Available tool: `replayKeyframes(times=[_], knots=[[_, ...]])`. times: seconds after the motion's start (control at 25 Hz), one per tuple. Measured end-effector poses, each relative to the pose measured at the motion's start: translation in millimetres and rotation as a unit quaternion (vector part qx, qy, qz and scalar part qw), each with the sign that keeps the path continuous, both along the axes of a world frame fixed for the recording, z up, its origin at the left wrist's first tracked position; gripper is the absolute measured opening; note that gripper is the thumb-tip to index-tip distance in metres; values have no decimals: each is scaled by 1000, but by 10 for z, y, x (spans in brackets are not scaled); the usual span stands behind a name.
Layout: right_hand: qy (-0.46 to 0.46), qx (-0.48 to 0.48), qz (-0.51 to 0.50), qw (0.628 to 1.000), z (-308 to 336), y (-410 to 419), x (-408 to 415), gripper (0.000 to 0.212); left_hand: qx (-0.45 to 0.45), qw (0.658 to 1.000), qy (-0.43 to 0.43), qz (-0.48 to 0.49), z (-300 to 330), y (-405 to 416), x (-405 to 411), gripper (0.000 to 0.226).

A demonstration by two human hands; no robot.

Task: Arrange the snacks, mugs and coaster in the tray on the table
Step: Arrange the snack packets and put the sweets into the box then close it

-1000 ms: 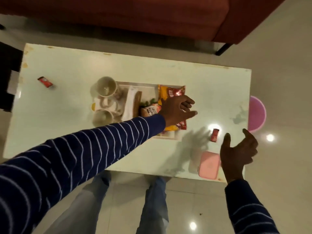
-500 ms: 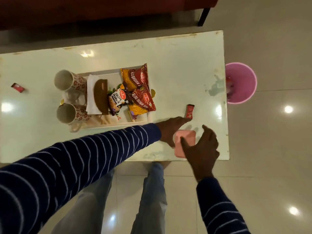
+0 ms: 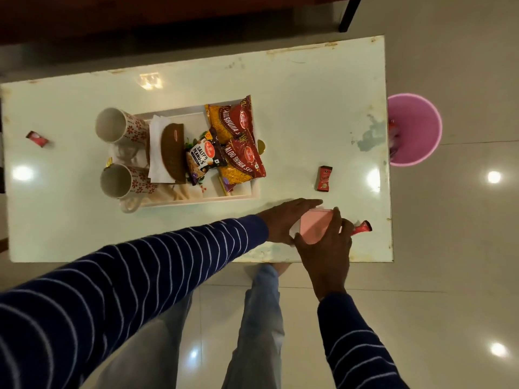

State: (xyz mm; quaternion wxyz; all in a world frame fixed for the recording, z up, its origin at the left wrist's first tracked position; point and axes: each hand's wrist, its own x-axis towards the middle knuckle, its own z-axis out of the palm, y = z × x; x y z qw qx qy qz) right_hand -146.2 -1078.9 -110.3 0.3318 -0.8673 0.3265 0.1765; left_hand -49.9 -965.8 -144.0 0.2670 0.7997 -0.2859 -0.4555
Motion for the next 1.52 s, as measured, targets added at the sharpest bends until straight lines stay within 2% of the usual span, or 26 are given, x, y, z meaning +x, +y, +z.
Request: replayKeyframes(times=[0.12,0.2,0.28,0.4,0.52,0.6,0.72,0.92,1.08,1.24,1.32,1.44,1.52], knots=[[-30,30,-52,998,114,-2,85,106,-9,997,-66,29,98,166,-155,142],[-37,43,-69,996,228,70,171,104,-48,993,-37,103,200,253,-258,146],[-38,48,-62,996,334,150,226,98,-80,985,-56,141,263,289,-262,137],[-51,80,-49,994,448,154,277,88,-116,971,-138,154,325,340,-123,111],[-73,129,-43,988,538,45,308,82,-152,959,-201,126,350,345,-45,107],[-83,170,-41,981,586,-49,310,77,-141,967,-177,121,371,327,-29,110],[-114,249,-101,957,670,-255,348,63,-129,972,-114,158,366,393,24,113],[-124,143,-82,978,535,-593,533,49,-133,965,-71,215,345,462,29,116],[-147,30,-140,979,206,-987,712,45,-119,957,-81,251,305,515,-17,127],[-85,56,-188,977,-162,-1293,764,43,-106,960,-79,248,228,618,-65,126],[-70,27,-163,984,-213,-1315,699,39,-103,957,-83,258,177,641,-91,124],[-97,-65,-130,985,-149,-1196,462,37,-102,952,-94,273,124,677,-107,122],[-62,-94,-99,989,-86,-952,252,39,-98,951,-96,277,97,698,-118,122]])
